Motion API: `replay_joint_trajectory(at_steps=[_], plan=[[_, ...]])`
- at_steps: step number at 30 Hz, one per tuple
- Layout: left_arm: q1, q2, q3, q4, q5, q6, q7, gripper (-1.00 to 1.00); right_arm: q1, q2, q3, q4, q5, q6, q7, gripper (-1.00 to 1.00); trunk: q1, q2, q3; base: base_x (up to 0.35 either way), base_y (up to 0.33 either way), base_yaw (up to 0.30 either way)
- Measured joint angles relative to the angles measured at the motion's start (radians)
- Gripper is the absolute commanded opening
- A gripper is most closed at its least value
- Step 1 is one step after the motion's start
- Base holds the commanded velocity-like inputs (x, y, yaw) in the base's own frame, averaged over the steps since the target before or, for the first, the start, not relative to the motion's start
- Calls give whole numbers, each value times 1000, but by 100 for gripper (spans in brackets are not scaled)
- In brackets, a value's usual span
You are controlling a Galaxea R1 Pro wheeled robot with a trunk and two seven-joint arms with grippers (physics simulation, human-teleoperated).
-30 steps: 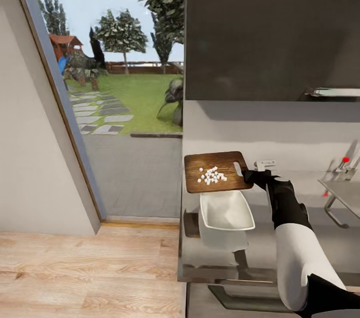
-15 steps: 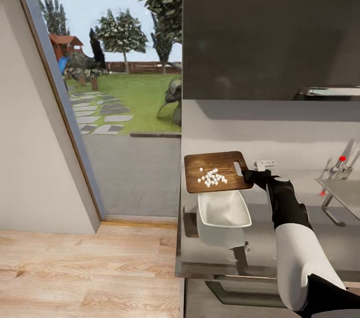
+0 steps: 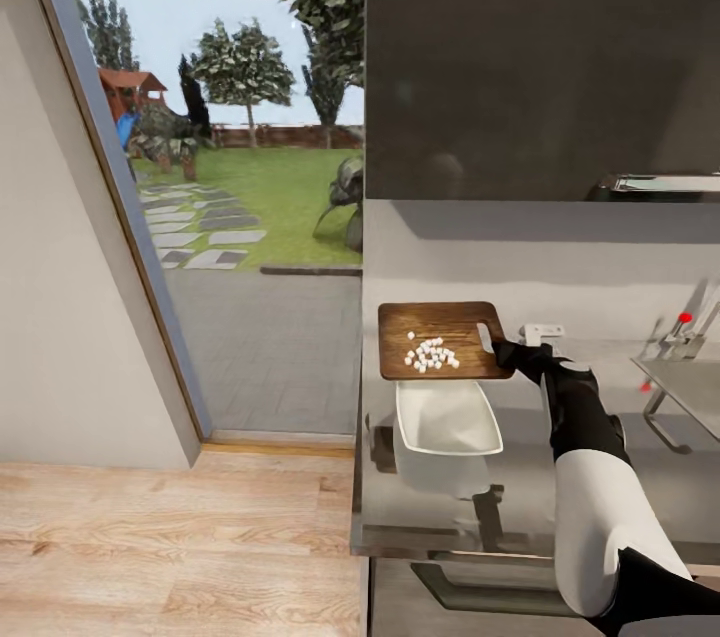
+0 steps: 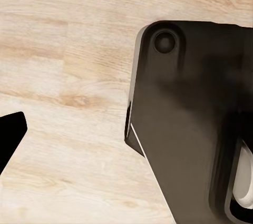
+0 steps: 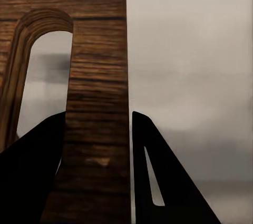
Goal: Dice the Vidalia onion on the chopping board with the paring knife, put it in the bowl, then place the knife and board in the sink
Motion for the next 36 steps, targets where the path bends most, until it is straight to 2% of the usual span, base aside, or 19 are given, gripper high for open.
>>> replay_joint_trajectory(at_steps=[3, 7, 11, 14, 18, 36], plan=[[0, 0, 0, 0, 0, 0, 0, 100, 0, 0, 0, 3, 0, -4, 0, -100, 0, 0, 0, 0, -38, 0], [0, 0, 0, 0, 0, 0, 0, 100, 0, -1, 0, 31, 1, -80, -1, -100, 0, 0, 0, 0, -26, 0], [0, 0, 0, 0, 0, 0, 0, 100, 0, -2, 0, 37, 2, -97, -2, -100, 0, 0, 0, 0, -2, 0], [0, 0, 0, 1, 0, 0, 0, 100, 0, -34, -3, 71, 9, -111, -2, -100, 0, 0, 0, 0, 0, 0], [0, 0, 0, 0, 0, 0, 0, 100, 0, -49, -1, 103, 4, -166, -2, -100, 0, 0, 0, 0, -11, 0], [0, 0, 0, 0, 0, 0, 0, 100, 0, -53, -2, 111, 3, -172, -2, -100, 0, 0, 0, 0, -60, 0]])
